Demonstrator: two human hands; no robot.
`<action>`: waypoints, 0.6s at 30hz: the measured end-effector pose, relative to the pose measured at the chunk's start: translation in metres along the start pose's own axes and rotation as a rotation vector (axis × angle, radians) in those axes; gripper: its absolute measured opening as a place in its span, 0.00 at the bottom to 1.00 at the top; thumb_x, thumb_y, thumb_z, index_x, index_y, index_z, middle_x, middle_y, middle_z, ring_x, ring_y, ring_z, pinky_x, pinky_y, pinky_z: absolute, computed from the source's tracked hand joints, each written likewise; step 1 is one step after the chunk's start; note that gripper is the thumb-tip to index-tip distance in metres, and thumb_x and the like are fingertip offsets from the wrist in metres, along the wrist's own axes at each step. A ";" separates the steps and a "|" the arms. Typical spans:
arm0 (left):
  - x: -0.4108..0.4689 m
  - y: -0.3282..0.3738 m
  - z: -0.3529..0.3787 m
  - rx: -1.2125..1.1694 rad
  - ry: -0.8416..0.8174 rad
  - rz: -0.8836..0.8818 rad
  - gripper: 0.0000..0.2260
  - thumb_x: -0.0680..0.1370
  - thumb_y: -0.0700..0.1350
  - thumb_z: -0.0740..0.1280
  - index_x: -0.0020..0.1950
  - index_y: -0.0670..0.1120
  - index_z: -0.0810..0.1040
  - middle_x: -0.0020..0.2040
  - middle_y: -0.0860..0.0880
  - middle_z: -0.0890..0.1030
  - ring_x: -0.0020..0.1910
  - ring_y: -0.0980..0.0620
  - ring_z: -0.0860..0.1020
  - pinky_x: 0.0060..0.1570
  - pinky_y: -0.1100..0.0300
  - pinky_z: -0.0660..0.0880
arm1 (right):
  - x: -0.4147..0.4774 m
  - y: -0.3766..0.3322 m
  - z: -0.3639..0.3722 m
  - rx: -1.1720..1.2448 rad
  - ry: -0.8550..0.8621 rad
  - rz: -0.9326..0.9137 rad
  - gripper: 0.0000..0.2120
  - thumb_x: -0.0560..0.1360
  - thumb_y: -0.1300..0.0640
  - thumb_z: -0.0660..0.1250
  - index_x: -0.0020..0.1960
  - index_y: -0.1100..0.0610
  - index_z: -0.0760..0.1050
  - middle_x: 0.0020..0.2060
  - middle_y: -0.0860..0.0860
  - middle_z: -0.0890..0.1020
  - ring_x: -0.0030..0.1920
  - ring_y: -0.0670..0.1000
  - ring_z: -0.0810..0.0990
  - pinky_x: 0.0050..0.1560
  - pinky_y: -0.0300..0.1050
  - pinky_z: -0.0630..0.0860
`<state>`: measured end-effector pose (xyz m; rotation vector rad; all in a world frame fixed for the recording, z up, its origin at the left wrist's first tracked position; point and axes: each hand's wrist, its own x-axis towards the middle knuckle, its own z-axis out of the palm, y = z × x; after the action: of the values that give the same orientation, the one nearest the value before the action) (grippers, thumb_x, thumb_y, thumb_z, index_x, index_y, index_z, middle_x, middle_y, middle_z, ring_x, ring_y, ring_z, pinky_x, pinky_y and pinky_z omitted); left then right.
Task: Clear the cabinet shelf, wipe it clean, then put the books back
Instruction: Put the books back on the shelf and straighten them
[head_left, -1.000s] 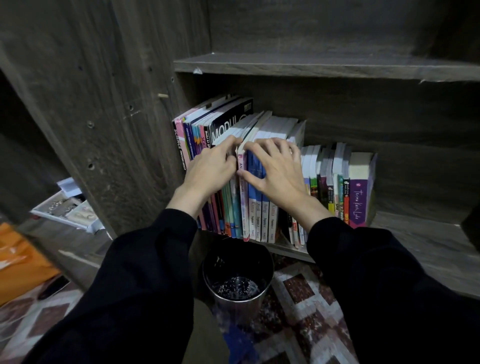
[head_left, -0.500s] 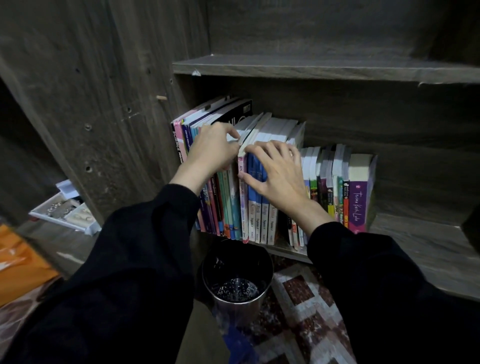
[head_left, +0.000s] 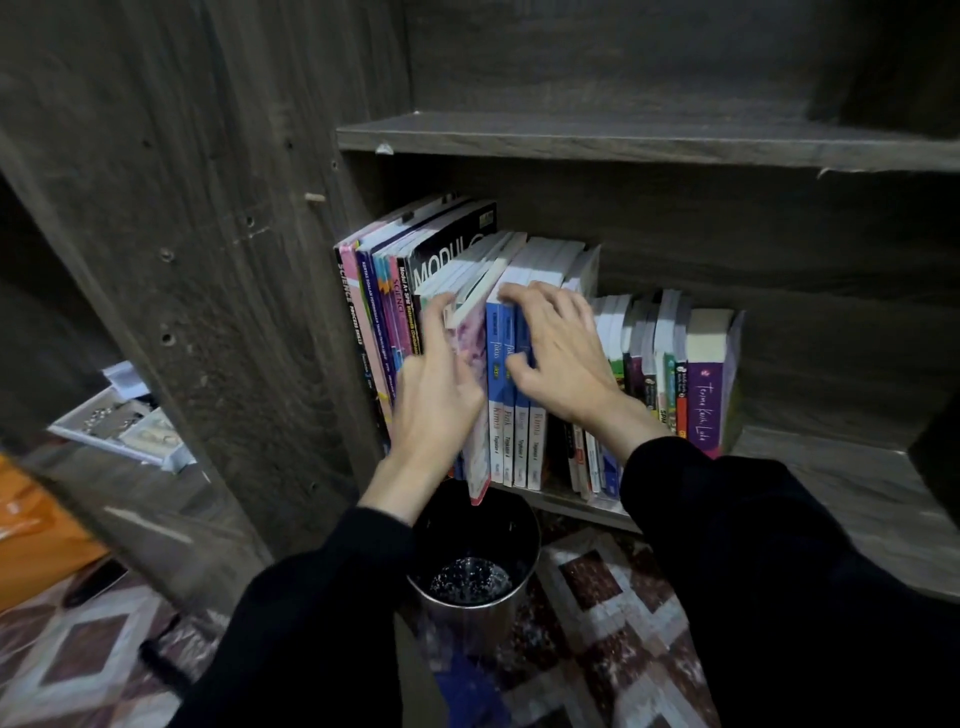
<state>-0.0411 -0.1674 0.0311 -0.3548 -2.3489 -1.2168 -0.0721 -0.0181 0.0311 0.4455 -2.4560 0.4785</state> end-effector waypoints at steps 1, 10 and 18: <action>-0.007 -0.003 -0.005 -0.008 0.049 -0.013 0.24 0.77 0.35 0.62 0.71 0.50 0.63 0.31 0.49 0.78 0.24 0.54 0.74 0.26 0.63 0.72 | 0.000 -0.001 0.000 0.003 0.003 -0.004 0.28 0.67 0.56 0.61 0.67 0.55 0.66 0.59 0.54 0.73 0.64 0.50 0.63 0.68 0.44 0.51; -0.002 -0.006 -0.008 0.156 0.061 -0.025 0.08 0.77 0.39 0.67 0.52 0.35 0.75 0.33 0.49 0.72 0.29 0.53 0.69 0.32 0.67 0.63 | 0.002 -0.004 0.002 -0.008 -0.014 0.006 0.26 0.68 0.55 0.62 0.67 0.54 0.65 0.59 0.53 0.73 0.64 0.50 0.63 0.68 0.46 0.52; -0.014 -0.022 -0.001 0.108 0.146 -0.032 0.11 0.77 0.43 0.67 0.55 0.38 0.75 0.45 0.42 0.80 0.42 0.43 0.78 0.41 0.56 0.70 | 0.004 -0.008 -0.001 0.007 -0.036 0.003 0.25 0.70 0.53 0.60 0.67 0.52 0.66 0.61 0.51 0.74 0.64 0.51 0.64 0.66 0.47 0.54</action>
<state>-0.0385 -0.1809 0.0094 -0.1861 -2.2903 -1.0871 -0.0710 -0.0252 0.0359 0.4568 -2.4907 0.4847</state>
